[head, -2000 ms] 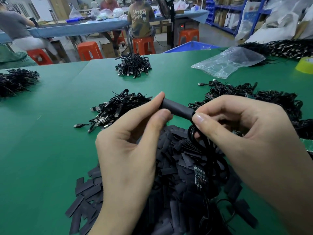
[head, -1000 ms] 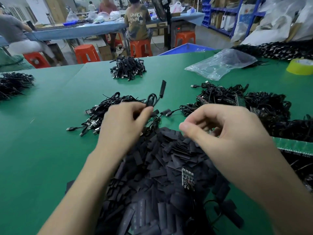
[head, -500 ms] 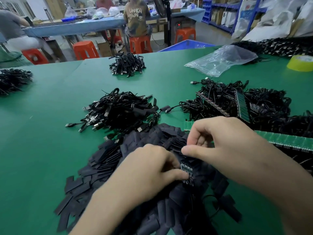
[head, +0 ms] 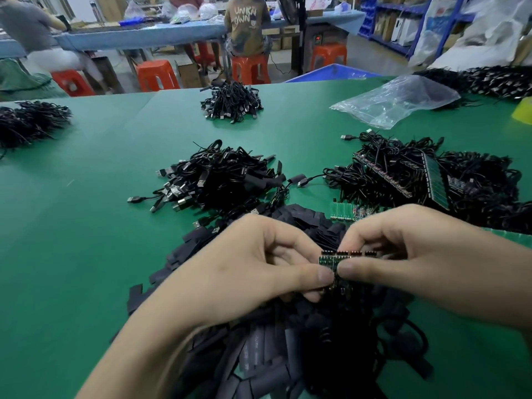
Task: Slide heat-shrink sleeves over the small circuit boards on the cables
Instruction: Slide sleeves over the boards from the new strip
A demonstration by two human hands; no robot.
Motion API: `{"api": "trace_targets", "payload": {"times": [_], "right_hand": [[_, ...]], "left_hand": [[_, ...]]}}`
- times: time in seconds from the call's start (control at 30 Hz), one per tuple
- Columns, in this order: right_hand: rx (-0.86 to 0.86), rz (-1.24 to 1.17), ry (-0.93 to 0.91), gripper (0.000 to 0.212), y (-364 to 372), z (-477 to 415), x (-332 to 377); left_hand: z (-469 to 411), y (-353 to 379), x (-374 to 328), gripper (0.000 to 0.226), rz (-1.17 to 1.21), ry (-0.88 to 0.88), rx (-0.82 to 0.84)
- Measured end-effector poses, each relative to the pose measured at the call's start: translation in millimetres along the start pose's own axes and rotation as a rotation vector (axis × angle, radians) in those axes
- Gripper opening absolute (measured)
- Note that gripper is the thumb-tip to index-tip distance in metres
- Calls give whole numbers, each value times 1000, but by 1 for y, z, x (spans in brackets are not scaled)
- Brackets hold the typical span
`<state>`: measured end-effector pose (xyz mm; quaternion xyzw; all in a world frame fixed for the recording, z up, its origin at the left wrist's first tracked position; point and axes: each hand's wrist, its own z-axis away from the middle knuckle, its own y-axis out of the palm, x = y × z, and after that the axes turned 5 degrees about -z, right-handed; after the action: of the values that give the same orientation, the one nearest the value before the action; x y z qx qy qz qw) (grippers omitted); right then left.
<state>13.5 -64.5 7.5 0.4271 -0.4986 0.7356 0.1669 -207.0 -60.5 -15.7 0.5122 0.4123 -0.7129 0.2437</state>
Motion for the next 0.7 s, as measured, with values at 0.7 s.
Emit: {"api": "trace_targets", "payload": {"times": [0.7], "right_hand": [[227, -318, -214, 18, -12, 14, 5]], "left_hand": [[24, -20, -17, 11, 347, 286, 49]]}}
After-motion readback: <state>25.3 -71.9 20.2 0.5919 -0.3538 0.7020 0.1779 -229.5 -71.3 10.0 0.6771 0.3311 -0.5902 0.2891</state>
